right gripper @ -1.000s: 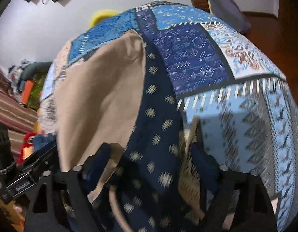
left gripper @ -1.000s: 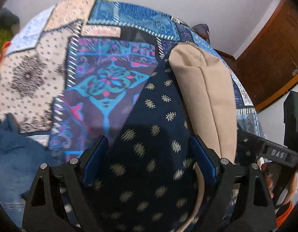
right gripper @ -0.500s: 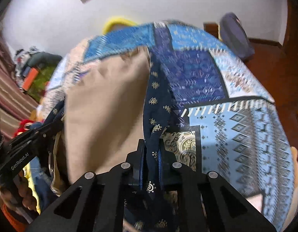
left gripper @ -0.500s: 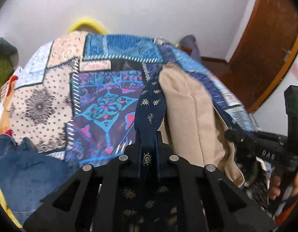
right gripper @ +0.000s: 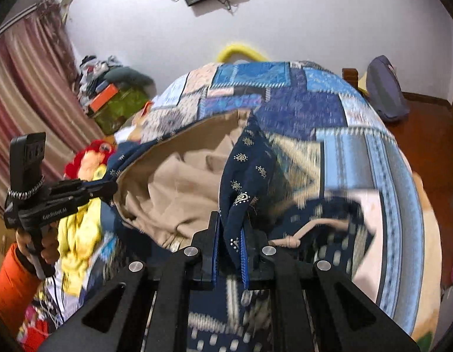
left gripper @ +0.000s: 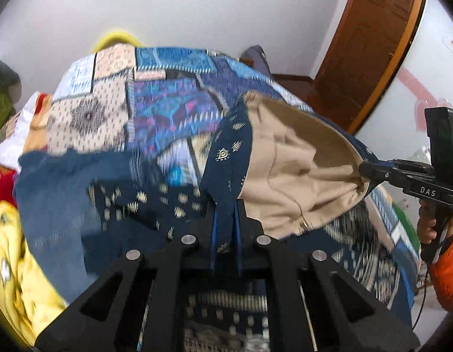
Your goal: Fold large clothes
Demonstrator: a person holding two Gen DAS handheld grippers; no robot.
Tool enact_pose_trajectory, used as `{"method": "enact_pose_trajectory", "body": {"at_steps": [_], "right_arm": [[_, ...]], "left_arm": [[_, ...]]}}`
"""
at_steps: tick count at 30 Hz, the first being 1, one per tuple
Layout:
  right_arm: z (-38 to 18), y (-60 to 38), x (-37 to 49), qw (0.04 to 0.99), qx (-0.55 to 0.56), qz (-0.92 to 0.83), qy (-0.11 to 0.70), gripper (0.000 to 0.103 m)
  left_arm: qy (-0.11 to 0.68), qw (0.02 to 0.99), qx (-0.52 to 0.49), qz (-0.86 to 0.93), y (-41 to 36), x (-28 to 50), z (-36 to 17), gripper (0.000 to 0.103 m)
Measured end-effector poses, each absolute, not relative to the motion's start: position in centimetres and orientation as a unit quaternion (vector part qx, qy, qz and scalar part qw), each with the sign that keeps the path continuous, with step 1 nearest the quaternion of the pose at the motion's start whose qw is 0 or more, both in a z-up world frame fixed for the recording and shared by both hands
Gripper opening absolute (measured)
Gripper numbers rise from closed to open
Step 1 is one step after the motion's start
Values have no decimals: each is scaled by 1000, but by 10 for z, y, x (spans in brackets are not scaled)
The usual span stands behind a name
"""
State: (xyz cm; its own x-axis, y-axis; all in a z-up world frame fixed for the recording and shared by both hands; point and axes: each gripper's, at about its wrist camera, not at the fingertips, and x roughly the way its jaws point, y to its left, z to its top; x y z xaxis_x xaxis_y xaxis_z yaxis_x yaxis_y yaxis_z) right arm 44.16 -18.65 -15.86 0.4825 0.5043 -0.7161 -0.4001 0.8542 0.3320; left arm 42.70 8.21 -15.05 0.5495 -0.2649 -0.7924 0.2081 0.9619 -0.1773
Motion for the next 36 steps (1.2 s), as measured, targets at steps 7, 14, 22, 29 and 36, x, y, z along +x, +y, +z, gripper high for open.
{"method": "enact_pose_trajectory", "body": {"at_steps": [7,14,22,29,36], "right_arm": [[-196,-188,393,874,6,207,439,9],[-228,-190,401,874,-55,142,461,10],[-226,-208,391,895,-108,46,431,102],[-198,-236,390,889,-23,101,446,102],[-159,-213,430,897,14,148,415,102]], "left_arm": [[481,871,-39,-89,95,391,-195,5],[500,858,-93,-73,112,406,-224,5],[501,861,-57,-64,102,403,-226,9],[480,873,-15,-79,90,394,-188,35],[431,899,11,-69,76,423,-139,66]]}}
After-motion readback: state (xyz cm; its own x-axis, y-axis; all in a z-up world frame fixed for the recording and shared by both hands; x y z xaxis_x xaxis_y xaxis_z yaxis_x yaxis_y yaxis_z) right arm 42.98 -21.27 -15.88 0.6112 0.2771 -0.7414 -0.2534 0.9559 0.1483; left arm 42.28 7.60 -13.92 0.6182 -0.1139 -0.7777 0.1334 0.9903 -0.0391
